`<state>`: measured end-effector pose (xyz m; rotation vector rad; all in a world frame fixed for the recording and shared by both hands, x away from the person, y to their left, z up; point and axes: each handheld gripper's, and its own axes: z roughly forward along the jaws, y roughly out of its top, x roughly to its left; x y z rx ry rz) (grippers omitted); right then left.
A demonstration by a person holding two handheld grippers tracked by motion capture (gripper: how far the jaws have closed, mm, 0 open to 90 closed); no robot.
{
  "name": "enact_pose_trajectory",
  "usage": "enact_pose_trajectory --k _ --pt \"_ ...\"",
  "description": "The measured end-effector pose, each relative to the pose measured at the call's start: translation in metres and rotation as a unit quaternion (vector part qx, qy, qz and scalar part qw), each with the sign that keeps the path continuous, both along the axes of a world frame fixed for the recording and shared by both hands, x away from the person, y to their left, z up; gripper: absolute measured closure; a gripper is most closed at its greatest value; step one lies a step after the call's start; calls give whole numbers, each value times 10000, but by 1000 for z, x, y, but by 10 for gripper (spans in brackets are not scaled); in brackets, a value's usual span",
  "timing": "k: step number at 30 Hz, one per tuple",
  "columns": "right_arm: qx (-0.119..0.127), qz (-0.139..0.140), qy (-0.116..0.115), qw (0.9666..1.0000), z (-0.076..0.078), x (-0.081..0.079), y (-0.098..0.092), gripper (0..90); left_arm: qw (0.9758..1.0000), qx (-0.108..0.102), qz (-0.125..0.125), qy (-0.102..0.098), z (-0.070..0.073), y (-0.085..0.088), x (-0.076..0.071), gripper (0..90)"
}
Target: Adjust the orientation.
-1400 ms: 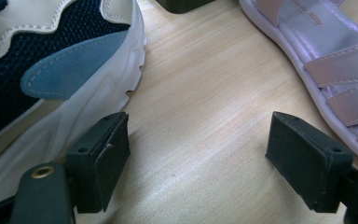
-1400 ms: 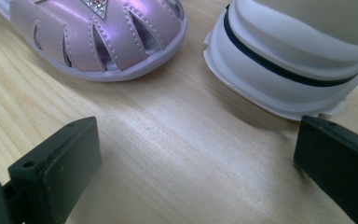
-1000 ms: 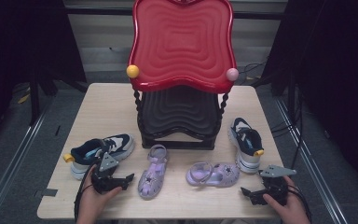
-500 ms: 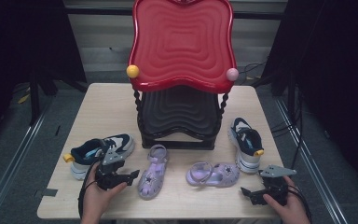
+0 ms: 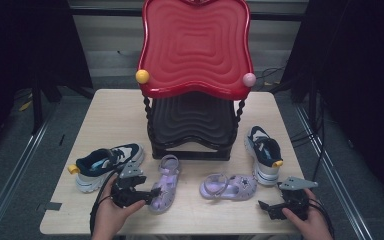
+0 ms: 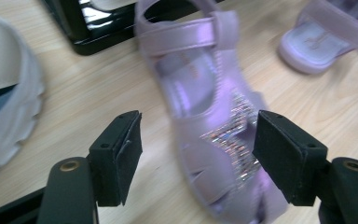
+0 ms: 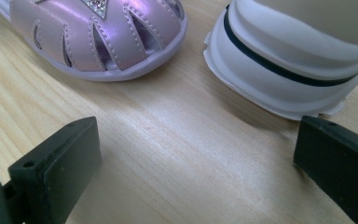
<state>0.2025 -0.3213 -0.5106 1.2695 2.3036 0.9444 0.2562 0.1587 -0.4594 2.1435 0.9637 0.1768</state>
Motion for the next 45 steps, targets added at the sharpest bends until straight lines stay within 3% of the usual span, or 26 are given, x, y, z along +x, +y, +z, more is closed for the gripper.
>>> enact_pose_trajectory --k 8,16,19,25,29,32,33,34,35,36,37,38,39,40,42,43,45 --pt "-2 3 -2 10000 0 0 0 0 9994 203 -282 76 -3 -16 2 314" --pt "-1 2 -1 10000 0 0 0 0 9994 234 -250 78 0 -6 1 338" --pt "-1 2 0 10000 0 0 0 0 9992 163 -338 118 0 -8 -1 443" --pt "20 6 33 10000 0 1 0 0 9989 203 -388 148 2 -7 1 470" --pt "21 33 21 10000 0 1 0 0 9990 183 -399 40 2 -5 2 483" --pt "21 34 20 10000 0 1 0 0 9982 363 -469 -31 5 -7 1 494" --pt "21 33 21 10000 0 1 0 0 9984 335 -441 -65 7 -7 0 506" --pt "21 33 20 10000 0 1 0 0 9982 352 -454 -180 10 -6 -1 581" --pt "21 33 20 10000 0 1 0 0 9982 352 -454 -180 10 -6 -1 719" --pt "20 33 20 10000 0 1 0 0 9977 479 -416 -247 13 -5 -2 698" --pt "20 33 20 10000 0 1 0 0 9980 358 -491 -159 13 -3 -1 698" --pt "21 33 21 10000 0 1 0 0 9984 229 -518 -70 12 -2 0 639" --pt "21 33 21 10000 0 1 0 0 9987 226 -460 12 10 -1 0 639" --pt "21 33 21 10000 0 1 0 0 9994 201 -295 38 6 0 -1 556" --pt "20 35 21 10000 0 1 0 0 9996 127 -243 32 5 1 0 534" --pt "20 36 22 10000 0 1 0 0 9997 -65 -200 77 6 1 -1 480" --pt "21 36 21 10000 0 1 0 0 9995 -138 -243 147 6 0 -1 412"
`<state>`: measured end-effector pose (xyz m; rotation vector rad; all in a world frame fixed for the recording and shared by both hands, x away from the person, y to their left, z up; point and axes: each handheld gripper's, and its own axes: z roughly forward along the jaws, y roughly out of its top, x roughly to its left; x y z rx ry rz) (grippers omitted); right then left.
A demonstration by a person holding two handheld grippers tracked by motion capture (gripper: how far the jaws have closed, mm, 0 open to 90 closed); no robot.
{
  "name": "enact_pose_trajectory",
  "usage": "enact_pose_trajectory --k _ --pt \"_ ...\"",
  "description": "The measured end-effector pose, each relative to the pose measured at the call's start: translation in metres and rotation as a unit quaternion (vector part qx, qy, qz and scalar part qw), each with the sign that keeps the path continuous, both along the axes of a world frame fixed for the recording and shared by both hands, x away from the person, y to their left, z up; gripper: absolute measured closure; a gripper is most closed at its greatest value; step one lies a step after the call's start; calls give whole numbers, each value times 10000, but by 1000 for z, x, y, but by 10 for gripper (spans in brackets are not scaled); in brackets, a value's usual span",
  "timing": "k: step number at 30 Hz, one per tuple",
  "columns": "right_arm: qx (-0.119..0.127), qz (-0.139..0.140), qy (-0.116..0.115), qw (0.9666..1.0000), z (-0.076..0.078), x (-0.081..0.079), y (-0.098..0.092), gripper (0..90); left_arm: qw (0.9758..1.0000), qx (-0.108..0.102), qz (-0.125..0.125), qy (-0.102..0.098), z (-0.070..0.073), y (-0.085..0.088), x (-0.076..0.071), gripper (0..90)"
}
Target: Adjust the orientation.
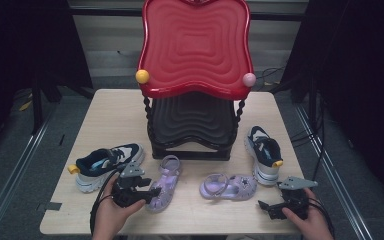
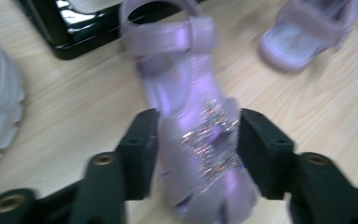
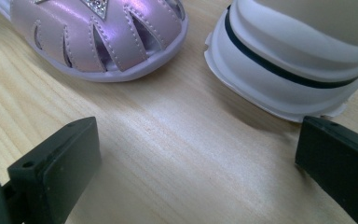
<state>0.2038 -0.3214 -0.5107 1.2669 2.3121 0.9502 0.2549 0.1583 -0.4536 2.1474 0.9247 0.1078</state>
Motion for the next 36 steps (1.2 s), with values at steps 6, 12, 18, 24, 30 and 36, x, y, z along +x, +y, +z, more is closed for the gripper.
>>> enact_pose_trajectory --k 6,12,18,24,30,36 --pt "0 8 -5 10000 0 0 0 0 9987 453 -141 193 -10 -9 -6 161" --pt "0 1 10 10000 0 0 0 0 9954 860 -341 238 -23 -13 -5 218" --pt "0 24 7 10000 0 1 0 0 9944 956 -334 311 -19 2 -2 274" --pt "6 23 12 10000 0 1 0 0 9959 870 -44 227 -16 20 3 339" --pt "3 29 7 10000 0 1 0 0 9975 672 -48 234 -14 25 6 418" --pt "2 30 8 10000 0 1 0 0 9963 829 223 16 -11 30 8 475"
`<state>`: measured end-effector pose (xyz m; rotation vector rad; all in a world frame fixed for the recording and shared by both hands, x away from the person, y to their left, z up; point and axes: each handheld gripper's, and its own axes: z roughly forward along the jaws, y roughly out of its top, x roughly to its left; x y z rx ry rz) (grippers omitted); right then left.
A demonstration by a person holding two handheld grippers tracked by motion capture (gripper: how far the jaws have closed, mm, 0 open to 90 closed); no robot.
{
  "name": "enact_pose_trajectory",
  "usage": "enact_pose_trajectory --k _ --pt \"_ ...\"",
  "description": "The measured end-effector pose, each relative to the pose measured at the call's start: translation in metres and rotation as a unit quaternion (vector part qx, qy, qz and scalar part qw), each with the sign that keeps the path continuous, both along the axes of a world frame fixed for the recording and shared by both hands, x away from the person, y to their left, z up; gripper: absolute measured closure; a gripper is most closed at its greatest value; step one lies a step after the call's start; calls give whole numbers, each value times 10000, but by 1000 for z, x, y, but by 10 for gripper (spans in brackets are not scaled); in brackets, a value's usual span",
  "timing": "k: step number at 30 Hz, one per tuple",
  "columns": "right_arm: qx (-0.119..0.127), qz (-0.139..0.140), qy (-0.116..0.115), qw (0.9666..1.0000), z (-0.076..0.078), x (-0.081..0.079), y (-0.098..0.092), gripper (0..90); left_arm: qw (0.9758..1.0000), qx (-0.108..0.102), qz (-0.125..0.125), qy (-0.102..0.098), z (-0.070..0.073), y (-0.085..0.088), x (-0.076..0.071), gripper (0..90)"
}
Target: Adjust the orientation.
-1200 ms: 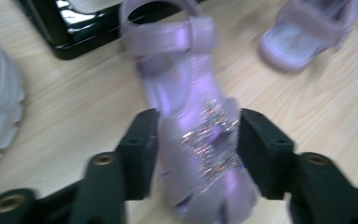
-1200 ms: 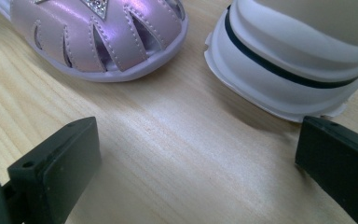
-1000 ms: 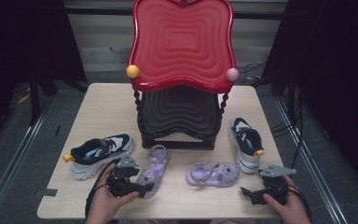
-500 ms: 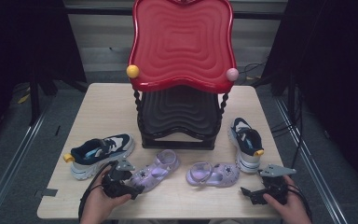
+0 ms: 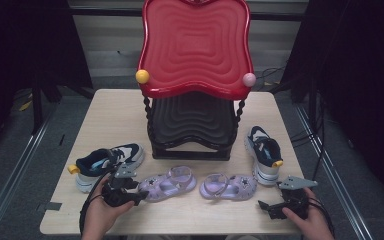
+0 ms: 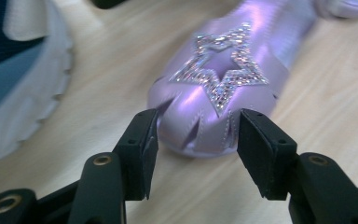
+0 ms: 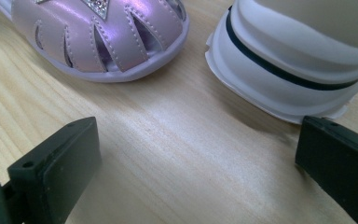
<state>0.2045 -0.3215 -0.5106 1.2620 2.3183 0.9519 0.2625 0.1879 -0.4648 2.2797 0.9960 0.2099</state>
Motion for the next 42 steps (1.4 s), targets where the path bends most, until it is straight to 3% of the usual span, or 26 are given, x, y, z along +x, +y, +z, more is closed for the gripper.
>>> enact_pose_trajectory --k 2,8,10,14,16,17,24,31,40,42 --pt "1 -4 3 10000 0 0 0 0 9999 -77 96 14 0 2 1 547" --pt "1 -1 -1 10000 0 0 0 0 9990 -203 388 -6 -2 4 13 555" --pt "0 1 -2 10000 0 0 0 0 9989 -190 431 -62 -2 3 17 600" --pt "0 0 -1 10000 0 0 0 0 9989 -238 386 -115 -4 -7 25 708" --pt "0 1 -2 10000 0 0 0 0 9991 -172 367 -120 -3 -11 27 708" --pt "0 1 -2 10000 0 0 0 0 9986 -290 426 -120 -4 -13 28 708" --pt "1 -1 -1 10000 0 0 0 0 9977 -490 440 -154 -7 -15 33 746" --pt "0 2 -3 10000 0 0 0 0 9975 -582 326 -251 -10 -20 38 808" --pt "-1 -1 -1 10000 0 0 0 0 9969 -687 264 -273 -13 -36 48 826" --pt "-1 0 -3 10000 0 0 0 0 9970 -622 272 -360 -13 -38 47 782"
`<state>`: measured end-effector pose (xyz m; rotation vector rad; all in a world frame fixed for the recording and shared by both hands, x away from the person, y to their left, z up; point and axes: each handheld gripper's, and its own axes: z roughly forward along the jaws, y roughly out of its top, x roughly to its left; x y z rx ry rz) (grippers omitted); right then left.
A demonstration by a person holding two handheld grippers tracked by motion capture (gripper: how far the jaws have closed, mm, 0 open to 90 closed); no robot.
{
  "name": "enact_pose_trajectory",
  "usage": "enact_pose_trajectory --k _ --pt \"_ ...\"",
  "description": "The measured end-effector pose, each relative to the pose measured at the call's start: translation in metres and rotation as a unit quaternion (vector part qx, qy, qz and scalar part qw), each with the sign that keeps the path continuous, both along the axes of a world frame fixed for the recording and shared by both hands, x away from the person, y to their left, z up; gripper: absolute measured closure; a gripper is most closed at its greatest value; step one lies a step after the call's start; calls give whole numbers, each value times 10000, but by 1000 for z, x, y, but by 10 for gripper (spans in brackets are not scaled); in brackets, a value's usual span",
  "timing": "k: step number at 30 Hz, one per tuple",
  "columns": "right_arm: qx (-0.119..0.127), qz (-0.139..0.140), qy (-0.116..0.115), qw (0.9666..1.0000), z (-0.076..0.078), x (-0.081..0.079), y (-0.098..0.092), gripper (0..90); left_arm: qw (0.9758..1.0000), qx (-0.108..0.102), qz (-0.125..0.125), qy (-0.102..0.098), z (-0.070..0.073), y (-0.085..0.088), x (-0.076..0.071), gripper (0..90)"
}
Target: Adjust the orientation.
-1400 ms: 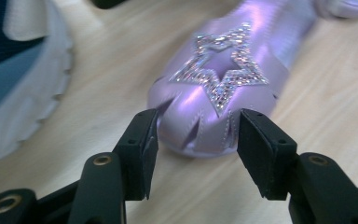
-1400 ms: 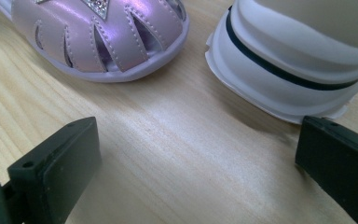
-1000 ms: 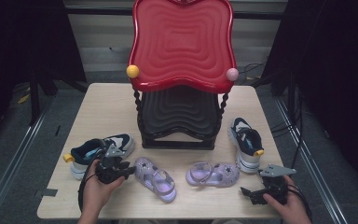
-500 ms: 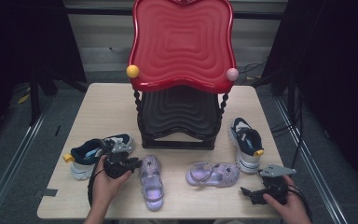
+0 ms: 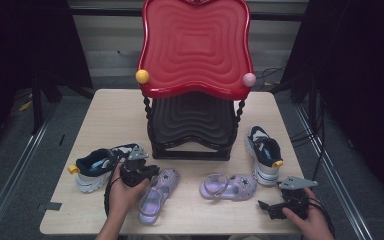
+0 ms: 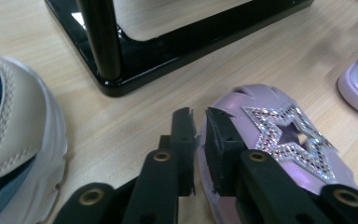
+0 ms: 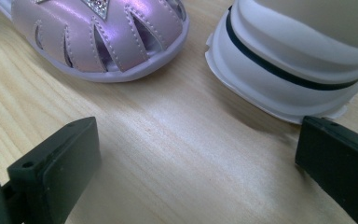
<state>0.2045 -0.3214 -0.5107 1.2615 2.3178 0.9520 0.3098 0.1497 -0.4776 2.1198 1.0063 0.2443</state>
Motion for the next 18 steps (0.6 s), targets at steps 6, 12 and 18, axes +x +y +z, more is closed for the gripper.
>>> enact_pose_trajectory --k 6,12,18 --pt "2 -3 5 10000 0 0 0 0 9998 -133 127 -29 14 16 -8 671" --pt "3 -1 4 10000 0 0 0 0 9993 -348 164 8 30 31 -29 604" --pt "-4 -4 1 10000 0 0 0 0 9995 -292 -25 125 37 32 -46 599"
